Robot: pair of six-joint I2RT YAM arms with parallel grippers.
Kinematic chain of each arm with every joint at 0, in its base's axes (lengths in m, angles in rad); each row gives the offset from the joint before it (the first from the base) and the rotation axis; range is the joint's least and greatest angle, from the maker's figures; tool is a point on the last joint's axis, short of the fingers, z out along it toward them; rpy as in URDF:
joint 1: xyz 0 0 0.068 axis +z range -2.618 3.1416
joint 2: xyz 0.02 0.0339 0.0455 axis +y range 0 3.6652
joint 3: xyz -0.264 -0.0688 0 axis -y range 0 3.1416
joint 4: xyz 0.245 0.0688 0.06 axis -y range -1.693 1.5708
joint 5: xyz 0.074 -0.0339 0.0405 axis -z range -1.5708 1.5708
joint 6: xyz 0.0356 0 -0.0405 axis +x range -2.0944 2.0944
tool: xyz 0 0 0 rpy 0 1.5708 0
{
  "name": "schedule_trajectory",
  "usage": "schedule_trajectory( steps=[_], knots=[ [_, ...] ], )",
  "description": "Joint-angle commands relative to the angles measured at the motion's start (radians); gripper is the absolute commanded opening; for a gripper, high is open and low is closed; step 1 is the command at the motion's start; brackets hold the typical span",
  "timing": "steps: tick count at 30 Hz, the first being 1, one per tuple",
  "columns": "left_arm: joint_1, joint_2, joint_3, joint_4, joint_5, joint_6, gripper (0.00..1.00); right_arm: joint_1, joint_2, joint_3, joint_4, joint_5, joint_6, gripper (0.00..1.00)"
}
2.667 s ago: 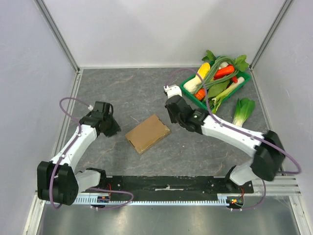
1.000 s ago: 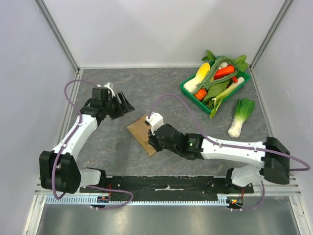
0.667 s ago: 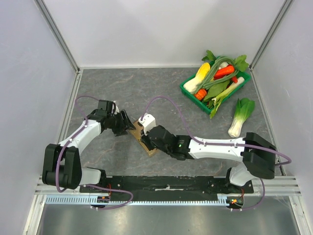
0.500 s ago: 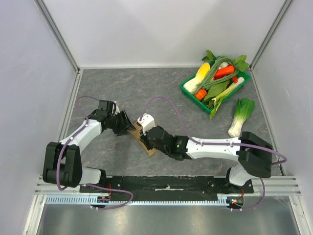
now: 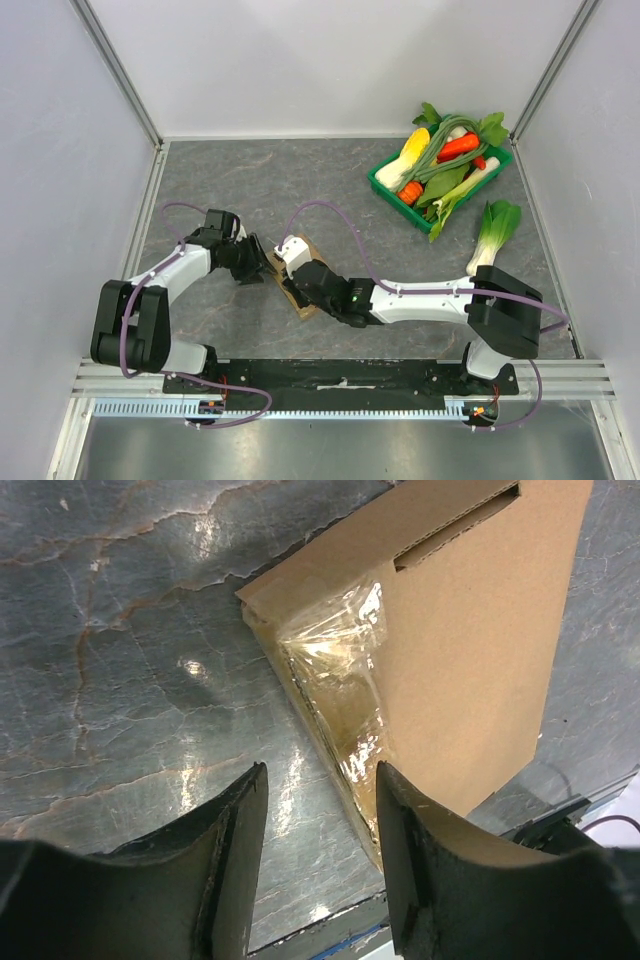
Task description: Unpack the express box
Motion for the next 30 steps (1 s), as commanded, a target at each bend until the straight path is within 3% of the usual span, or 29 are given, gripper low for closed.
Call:
schedule_trajectory(
  steps=[1,15,30],
  knots=[
    [-0.005,0.011,0.003,0.003,-0.034,0.027,0.53,0.001,-0.005,0.042,0.009,0.019,-0.004,0.00],
    [-0.006,0.037,0.000,-0.057,-0.125,0.012,0.47,0.002,-0.022,0.048,-0.001,0.017,0.007,0.00],
    [-0.012,0.045,-0.004,-0.060,-0.133,0.004,0.45,0.002,-0.034,0.044,-0.014,-0.004,0.027,0.00]
  ],
)
